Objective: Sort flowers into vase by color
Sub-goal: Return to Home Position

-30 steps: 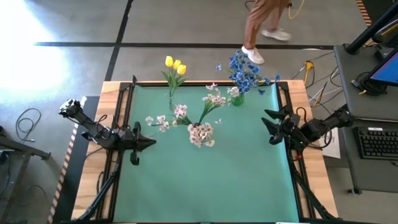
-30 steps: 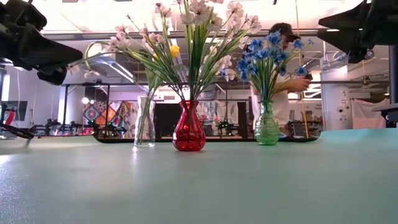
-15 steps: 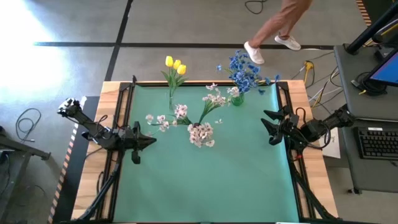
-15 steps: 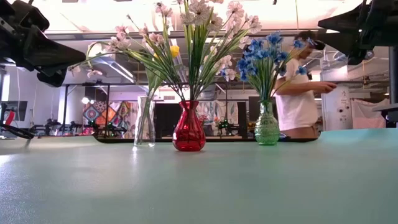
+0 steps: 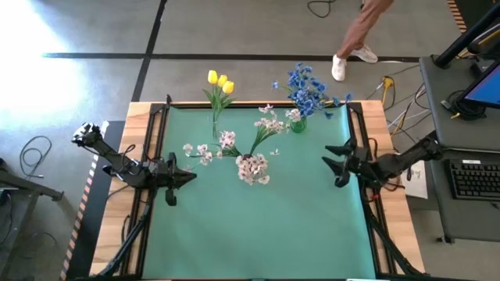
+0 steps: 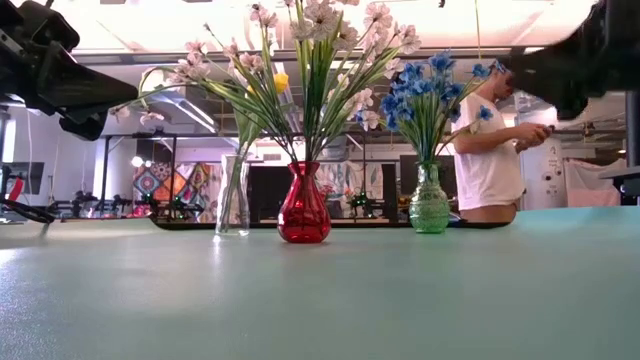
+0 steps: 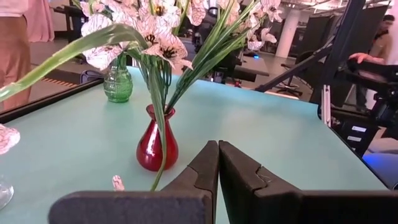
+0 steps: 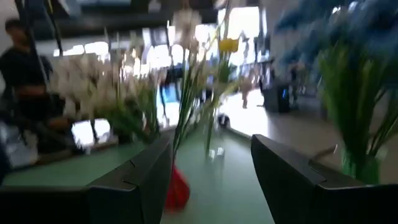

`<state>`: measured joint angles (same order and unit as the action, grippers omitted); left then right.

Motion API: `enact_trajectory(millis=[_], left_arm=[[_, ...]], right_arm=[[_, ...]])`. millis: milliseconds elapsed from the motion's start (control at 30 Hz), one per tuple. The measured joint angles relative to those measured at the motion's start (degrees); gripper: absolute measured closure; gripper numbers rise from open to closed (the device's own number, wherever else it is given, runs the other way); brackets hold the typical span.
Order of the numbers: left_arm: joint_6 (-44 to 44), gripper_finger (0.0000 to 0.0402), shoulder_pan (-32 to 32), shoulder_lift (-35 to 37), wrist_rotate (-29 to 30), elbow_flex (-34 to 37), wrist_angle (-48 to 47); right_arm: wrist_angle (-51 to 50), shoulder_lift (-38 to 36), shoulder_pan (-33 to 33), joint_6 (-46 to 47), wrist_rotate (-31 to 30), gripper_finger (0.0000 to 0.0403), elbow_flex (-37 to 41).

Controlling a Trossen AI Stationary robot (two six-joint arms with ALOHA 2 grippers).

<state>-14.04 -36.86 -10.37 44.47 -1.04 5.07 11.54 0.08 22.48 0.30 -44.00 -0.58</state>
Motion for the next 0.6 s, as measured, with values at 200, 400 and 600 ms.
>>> enact_trajectory(millis=[200, 400, 600], left_arm=[[0.0, 0.0401, 0.0, -0.1, 0.0, 0.0, 0.0], [0.0, 0.0401, 0.0, -0.2, 0.0, 0.0, 0.0], [0.0, 0.0401, 0.0, -0.4, 0.0, 0.0, 0.0]], right_arm=[[-7.7, 0.0, -4.0, 7.7, 2.2, 0.0193, 0.0], [-7.7, 0.0, -9.7, 2.8, 14.0, 0.0193, 0.0], [-8.1, 0.0, -14.1, 1.2, 20.9, 0.0193, 0.0]])
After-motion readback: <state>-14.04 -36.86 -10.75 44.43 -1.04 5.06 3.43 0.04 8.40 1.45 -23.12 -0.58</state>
